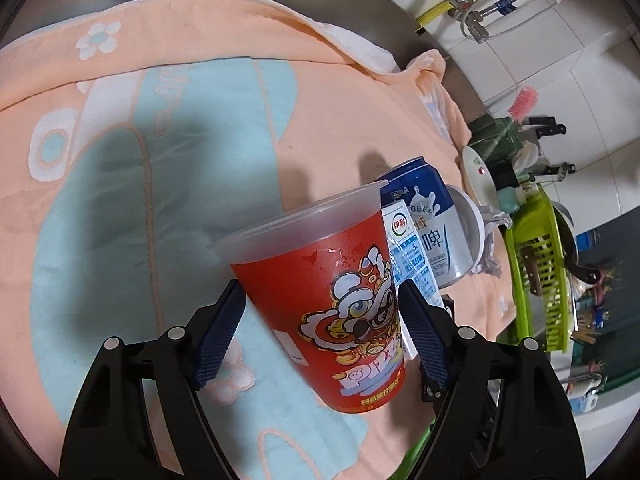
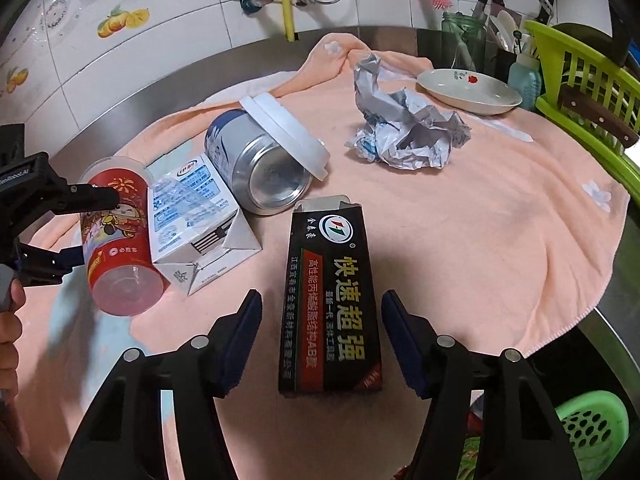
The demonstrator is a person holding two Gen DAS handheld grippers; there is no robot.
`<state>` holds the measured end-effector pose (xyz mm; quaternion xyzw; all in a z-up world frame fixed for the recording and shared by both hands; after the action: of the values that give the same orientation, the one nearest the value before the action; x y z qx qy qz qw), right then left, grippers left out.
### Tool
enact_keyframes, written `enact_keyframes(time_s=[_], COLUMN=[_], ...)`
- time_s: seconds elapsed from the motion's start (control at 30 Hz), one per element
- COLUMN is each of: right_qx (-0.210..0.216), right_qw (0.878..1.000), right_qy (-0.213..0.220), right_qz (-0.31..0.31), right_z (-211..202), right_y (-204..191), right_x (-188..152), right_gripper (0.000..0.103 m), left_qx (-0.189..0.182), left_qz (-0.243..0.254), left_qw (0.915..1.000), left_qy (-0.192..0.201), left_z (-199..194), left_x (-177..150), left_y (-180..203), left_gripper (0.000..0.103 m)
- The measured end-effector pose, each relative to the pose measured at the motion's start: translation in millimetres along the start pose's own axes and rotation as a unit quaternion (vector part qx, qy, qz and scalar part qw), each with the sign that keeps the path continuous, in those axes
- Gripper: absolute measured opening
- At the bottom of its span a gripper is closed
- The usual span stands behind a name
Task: Collect trash
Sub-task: 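Carry the red cup and black box to the green basket and release both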
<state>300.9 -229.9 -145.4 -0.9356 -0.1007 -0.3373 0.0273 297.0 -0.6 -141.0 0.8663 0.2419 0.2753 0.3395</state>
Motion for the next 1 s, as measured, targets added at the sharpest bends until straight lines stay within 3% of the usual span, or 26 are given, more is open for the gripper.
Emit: enact_keyframes(time_s=[0.3, 0.67, 1.0], right_qx=[-0.008, 0.013, 0.011], right_qw=[1.0, 0.999, 0.998], right_qy=[0.002, 0.032, 0.058], right_qz=[-0.001, 0.014, 0.034], right_z=[0.8, -38.9, -90.8], right_y=[0.4, -6.5, 2.8], right_x=[0.9, -6.0, -27.2], right_gripper=[0.043, 0.043, 0.043], left_qx=[-0.01, -0.012, -0.034], left_qz=[0.001, 0.049, 0.096], left_qw=[0.9999, 0.9987, 0.9945], left_qy=[-0.006, -0.005, -0.024], left_z=[6.4, -24.3, -59.7], left_x=[2.7, -3.3, -33.2], left_y=[-0.1, 5.0, 23.8], left_gripper=[0.077, 0.075, 0.074])
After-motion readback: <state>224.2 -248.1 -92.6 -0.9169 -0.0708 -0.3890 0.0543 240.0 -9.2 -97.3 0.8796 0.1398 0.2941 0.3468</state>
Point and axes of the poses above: each gripper's, at about its wrist camera, not at the fingertips, and z roughly the way its jaws point, y to its right, x to its top, the point moved 9 cm from there along z, roughly the way its jaws point, and after that the axes turned 10 degrees about -x, right-handed, at the moved point
